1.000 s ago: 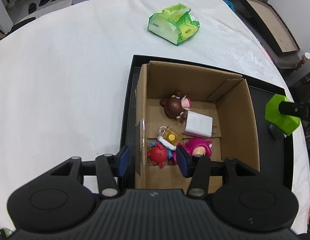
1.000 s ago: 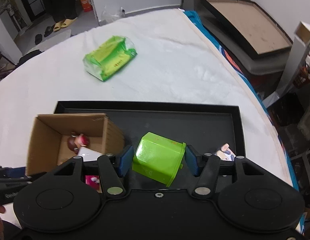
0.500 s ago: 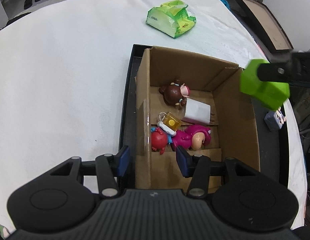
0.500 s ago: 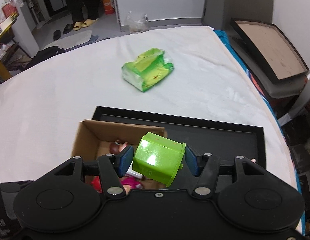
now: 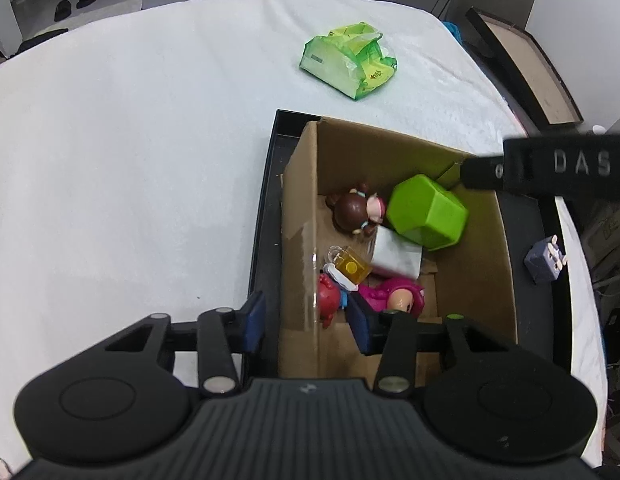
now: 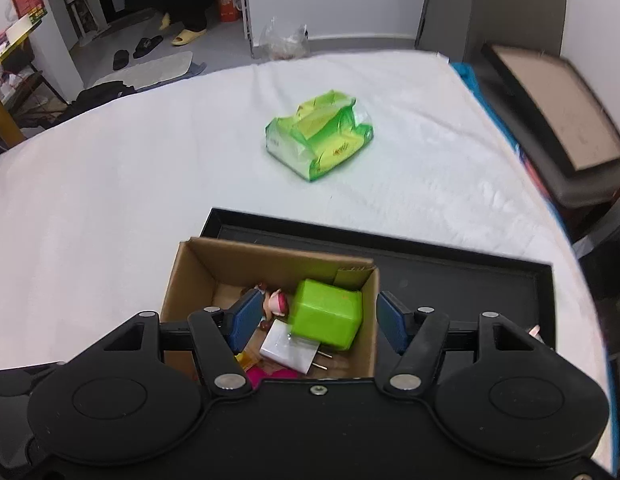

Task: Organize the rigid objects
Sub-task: 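Carry the green cube with the right gripper and drop it into the box, then reach the right gripper to the lavender bunny cube and grasp it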

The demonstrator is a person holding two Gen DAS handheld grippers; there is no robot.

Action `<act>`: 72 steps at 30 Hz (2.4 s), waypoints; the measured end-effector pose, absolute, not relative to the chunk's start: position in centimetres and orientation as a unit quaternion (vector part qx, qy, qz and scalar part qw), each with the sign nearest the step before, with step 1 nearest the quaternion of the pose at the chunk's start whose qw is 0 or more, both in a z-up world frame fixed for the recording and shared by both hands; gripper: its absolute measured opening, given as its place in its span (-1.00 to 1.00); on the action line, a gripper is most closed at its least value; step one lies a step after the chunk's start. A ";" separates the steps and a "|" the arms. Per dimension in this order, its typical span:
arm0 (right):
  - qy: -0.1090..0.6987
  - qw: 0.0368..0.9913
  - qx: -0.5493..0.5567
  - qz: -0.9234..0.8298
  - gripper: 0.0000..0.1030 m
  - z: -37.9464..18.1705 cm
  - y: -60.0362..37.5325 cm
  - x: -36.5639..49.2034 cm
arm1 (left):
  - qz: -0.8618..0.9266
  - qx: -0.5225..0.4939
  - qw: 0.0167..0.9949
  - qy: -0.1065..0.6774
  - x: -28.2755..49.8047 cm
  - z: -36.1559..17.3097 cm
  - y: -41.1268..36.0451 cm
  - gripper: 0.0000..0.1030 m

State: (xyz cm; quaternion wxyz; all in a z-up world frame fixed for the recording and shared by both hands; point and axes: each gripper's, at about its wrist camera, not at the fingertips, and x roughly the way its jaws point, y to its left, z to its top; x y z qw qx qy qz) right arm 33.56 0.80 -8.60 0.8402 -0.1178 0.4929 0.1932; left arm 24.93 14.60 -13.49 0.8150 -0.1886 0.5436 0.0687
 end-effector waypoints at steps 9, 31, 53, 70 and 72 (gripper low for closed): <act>0.508 0.835 -0.111 0.181 0.22 -9.4 -0.8 33.7 | 0.063 -0.188 0.814 0.546 25.3 -13.6 14.4 -0.50; 0.518 0.843 -0.049 0.134 0.37 -10.9 -11.1 35.4 | 0.076 -0.165 0.802 0.569 26.3 -13.7 14.3 -0.69; 0.532 0.838 0.090 0.081 0.34 -16.8 -21.8 38.7 | 0.099 -0.121 0.803 0.574 29.9 -14.2 12.5 -0.12; 0.557 0.829 0.017 0.055 -0.09 -20.8 -19.1 40.8 | 0.114 -0.120 0.791 0.590 31.3 -15.1 12.4 -0.09; 0.558 0.827 0.027 0.064 -0.11 -20.6 -19.1 40.4 | 0.115 -0.122 0.790 0.589 31.2 -15.1 12.5 -0.09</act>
